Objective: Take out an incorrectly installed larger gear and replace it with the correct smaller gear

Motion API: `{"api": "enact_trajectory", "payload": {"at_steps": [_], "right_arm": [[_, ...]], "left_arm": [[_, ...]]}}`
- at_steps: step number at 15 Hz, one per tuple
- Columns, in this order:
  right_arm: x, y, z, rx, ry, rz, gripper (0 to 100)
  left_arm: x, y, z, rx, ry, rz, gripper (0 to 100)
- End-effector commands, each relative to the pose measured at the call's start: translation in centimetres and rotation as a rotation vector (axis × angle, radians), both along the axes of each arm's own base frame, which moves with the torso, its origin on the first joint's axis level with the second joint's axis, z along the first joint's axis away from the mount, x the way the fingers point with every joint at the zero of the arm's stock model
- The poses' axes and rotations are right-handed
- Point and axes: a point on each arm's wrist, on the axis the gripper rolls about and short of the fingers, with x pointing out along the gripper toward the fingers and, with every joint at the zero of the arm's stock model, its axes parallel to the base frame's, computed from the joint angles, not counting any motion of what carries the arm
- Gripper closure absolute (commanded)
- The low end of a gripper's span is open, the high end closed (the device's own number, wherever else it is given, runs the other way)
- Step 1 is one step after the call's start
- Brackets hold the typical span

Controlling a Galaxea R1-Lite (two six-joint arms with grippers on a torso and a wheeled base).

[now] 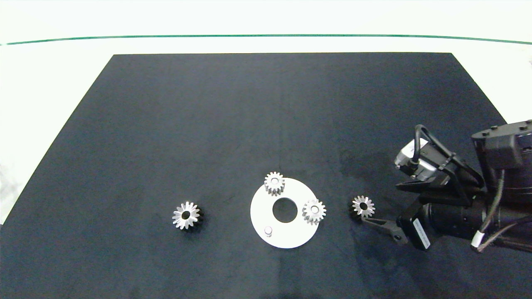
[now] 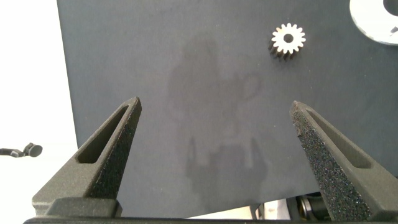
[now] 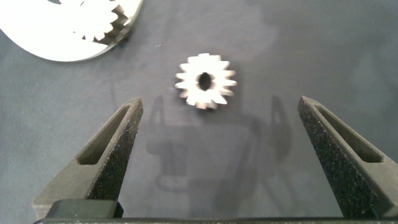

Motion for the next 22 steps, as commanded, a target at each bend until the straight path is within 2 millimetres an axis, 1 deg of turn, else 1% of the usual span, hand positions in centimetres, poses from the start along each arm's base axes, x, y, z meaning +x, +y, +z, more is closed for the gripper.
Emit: {"api": "enact_trajectory", "payload": {"at_steps": [1, 4, 10, 14, 22], "right_arm": [[1.1, 1.6, -1.5, -0.045, 0.042, 0.017, 0], [1.9, 2.3, -2.2, -0.073, 0.015, -0.021, 0], [2.8, 3.1, -2.8, -0.06, 0.013, -0.016, 0], [3.3, 3.5, -3.5, -0.072, 0.025, -0.024, 7], [3.4, 3.4, -3.5, -0.077, 0.018, -0.043, 24]], "left_arm": [[-0.2, 0.0, 0.0, -0.006, -0.007, 0.001, 0], [-0.6, 0.1, -0.1, -0.017, -0.02, 0.003, 0], [-1.2, 0.2, -0.4, -0.022, -0.021, 0.002, 0], [-1.4, 0.3, -0.5, -0.022, -0.024, 0.002, 0], [-1.5, 0.3, -0.6, -0.022, -0.024, 0.001, 0]]}}
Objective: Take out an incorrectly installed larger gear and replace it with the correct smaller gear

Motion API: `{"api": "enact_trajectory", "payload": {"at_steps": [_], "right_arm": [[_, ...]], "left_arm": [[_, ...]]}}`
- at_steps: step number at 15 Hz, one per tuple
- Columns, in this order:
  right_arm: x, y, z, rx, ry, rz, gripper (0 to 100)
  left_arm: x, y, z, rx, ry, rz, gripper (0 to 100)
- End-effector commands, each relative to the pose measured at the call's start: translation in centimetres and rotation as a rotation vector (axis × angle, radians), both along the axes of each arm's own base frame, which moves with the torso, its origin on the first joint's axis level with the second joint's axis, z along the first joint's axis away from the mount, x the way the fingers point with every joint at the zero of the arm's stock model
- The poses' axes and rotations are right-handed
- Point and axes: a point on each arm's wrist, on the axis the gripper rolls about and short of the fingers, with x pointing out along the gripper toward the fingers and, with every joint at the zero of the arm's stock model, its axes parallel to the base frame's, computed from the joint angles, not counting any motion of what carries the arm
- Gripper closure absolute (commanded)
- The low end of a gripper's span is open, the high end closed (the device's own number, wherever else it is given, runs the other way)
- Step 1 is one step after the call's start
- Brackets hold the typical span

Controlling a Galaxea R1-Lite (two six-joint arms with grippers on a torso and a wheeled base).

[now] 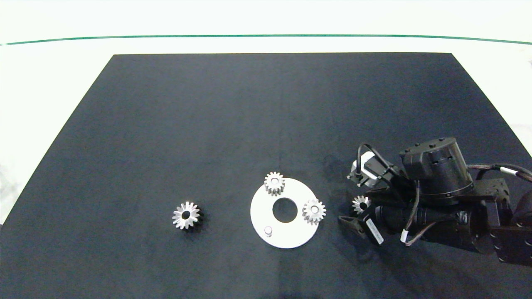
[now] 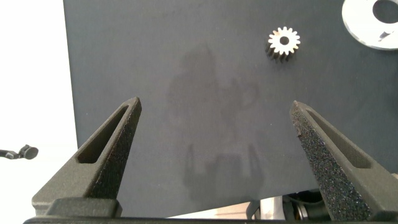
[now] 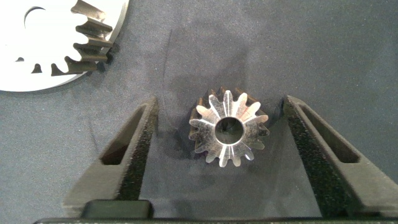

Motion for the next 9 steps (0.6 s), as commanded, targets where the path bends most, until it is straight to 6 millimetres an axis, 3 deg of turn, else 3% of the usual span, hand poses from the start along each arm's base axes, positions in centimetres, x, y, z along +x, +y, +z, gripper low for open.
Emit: {"api": "enact_trajectory", "payload": {"at_steps": [1, 9], "right_arm": [[-0.01, 0.05, -0.01, -0.002, -0.001, 0.001, 25], [0.06, 0.02, -0.02, -0.004, -0.005, -0.009, 42]], "left_arm": [[0.06, -0.01, -0.03, 0.003, 0.006, 0.0, 0], [-0.07, 0.02, -0.35, 0.002, 0.013, 0.002, 0]]}}
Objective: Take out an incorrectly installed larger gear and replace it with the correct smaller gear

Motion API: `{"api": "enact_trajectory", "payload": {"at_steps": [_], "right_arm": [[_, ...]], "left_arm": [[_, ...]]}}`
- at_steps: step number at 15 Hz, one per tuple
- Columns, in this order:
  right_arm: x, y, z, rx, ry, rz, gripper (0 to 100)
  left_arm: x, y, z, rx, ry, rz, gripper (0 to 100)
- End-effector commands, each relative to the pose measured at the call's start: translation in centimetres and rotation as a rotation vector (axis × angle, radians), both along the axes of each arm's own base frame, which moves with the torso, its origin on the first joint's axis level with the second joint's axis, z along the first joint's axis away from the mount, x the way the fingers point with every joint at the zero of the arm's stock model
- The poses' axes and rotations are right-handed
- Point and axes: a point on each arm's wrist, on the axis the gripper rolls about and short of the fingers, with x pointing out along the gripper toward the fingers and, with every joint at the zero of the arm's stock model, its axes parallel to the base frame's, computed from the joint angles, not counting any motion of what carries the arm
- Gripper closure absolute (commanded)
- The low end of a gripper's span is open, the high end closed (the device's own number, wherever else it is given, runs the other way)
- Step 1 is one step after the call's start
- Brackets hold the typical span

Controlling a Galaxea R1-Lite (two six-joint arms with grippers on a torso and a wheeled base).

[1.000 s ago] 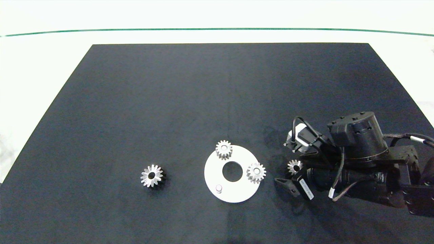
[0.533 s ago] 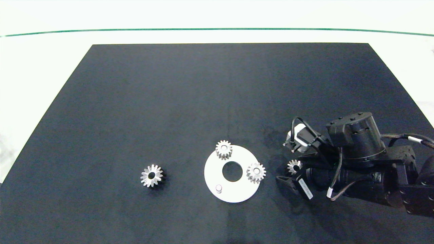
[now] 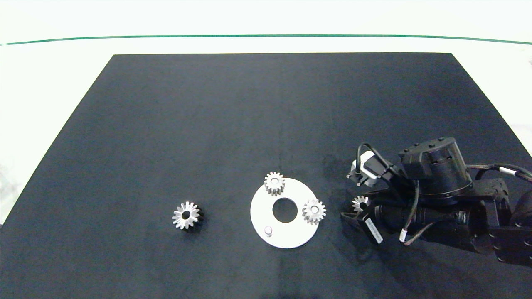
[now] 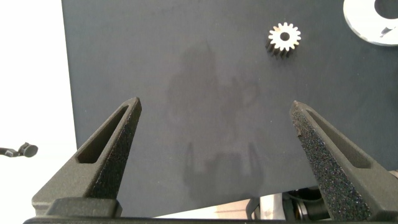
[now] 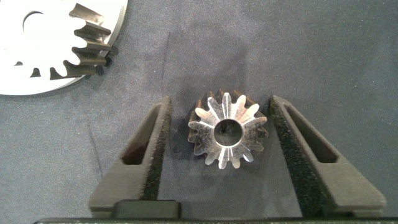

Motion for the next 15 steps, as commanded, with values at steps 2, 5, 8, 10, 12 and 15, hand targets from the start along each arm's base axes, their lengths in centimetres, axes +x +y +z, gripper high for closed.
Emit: {"api": "enact_trajectory", "payload": {"at_steps": [2, 5, 8, 10, 12, 15], "right_arm": [[-0.12, -0.03, -0.03, -0.006, 0.003, 0.002, 45], [-0.08, -0.05, -0.16, -0.011, 0.008, 0.0, 51], [-0.11, -0.02, -0.17, -0.01, 0.009, 0.002, 57], [-0.1, -0.01, -0.15, -0.007, 0.008, 0.0, 61], [-0.16, 0.11, -0.22, 0.001, 0.013, 0.0, 66], [-0.44, 0.63, -0.15, 0.024, 0.014, 0.005, 72]], "left_arm": [[0.02, 0.01, -0.08, 0.002, 0.005, -0.001, 0], [-0.09, 0.03, -0.29, -0.006, 0.012, 0.001, 0], [-0.21, 0.06, -0.39, -0.008, 0.017, 0.001, 0], [-0.19, 0.06, -0.43, -0.007, 0.018, 0.001, 0], [-0.2, 0.06, -0.53, -0.007, 0.021, 0.001, 0], [-0.24, 0.07, -0.85, -0.006, 0.026, 0.001, 0]]}}
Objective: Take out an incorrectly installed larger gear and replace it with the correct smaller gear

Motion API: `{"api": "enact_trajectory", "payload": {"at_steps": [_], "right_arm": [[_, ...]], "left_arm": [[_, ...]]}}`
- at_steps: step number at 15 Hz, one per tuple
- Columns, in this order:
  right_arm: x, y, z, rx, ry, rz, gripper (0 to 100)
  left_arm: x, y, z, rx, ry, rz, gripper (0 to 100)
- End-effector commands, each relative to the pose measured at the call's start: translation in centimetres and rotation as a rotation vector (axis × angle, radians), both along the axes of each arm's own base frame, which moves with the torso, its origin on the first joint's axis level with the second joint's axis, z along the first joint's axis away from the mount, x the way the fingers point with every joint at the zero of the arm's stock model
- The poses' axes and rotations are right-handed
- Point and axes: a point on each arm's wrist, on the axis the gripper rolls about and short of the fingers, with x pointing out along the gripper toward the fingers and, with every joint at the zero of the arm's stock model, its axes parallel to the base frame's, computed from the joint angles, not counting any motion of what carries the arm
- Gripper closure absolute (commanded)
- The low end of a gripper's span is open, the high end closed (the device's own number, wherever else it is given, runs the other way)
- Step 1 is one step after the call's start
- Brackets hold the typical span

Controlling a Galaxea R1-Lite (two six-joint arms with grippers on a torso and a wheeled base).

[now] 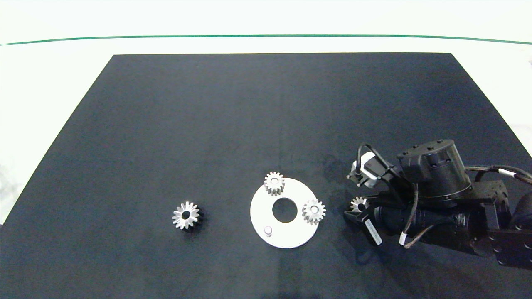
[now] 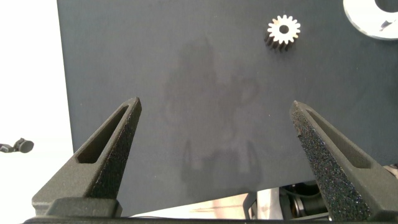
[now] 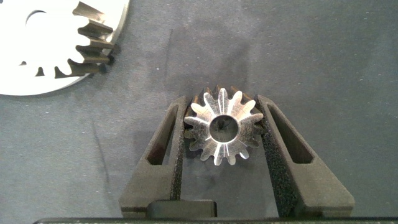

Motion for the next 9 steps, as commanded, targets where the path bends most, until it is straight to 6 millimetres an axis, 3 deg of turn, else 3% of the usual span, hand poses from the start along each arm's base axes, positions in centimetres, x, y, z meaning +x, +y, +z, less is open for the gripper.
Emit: {"api": "enact_trajectory", "payload": {"at_steps": [1, 6, 9], "right_arm": [[-0.1, 0.3, 0.1, 0.004, -0.004, 0.012, 73], [-0.2, 0.2, 0.3, 0.009, -0.01, 0.011, 84], [-1.2, 0.4, 1.3, 0.031, -0.038, 0.036, 84]], "left_arm": [[0.0, 0.0, -0.3, 0.002, 0.007, 0.0, 0], [0.0, 0.0, -0.4, 0.003, 0.009, 0.0, 0], [-0.1, 0.0, -0.9, 0.004, 0.016, 0.0, 0]]}}
